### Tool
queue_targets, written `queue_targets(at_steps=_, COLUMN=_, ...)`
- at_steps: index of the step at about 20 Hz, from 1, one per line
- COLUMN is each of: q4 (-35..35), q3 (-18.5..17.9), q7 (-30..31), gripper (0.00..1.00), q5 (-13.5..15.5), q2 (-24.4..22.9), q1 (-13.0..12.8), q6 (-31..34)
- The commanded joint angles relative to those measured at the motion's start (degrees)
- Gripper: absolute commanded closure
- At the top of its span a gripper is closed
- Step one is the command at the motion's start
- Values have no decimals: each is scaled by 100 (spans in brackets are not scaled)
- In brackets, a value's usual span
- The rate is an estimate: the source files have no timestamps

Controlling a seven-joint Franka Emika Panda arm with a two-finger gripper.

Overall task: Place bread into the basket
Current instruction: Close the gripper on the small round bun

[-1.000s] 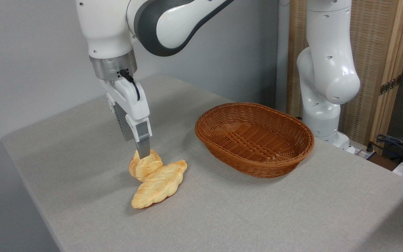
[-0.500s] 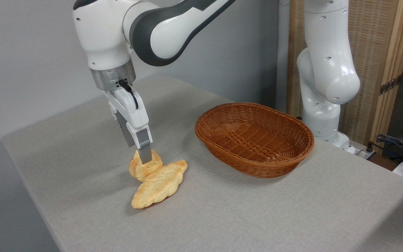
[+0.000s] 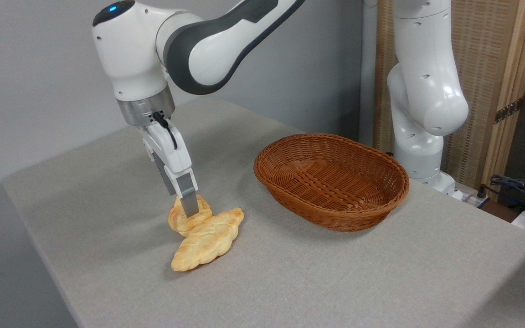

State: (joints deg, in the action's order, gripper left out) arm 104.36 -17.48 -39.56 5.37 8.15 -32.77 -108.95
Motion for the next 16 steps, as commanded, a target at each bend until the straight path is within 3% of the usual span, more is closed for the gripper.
queue_targets(at_steps=1, q4=15, q3=-19, q7=-78, gripper=16, q5=-63, q2=72, q1=-46, q6=-109)
queue_targets(at_steps=4, q4=15, q3=-19, q7=-139, gripper=46, q5=-63, q2=81, q1=-28, q6=-100)
queue_targets(at_steps=6, q4=15, q3=-19, q7=-210, gripper=60, q5=-63, q2=90, q1=-11, q6=-100)
queue_targets(at_steps=11, q4=15, q3=-19, q7=-254, gripper=76, q5=-63, q2=90, q1=-11, q6=-91)
queue_targets(at_steps=16, q4=15, q3=-19, q7=-289, gripper=80, q5=-63, q2=90, q1=-11, q6=-21)
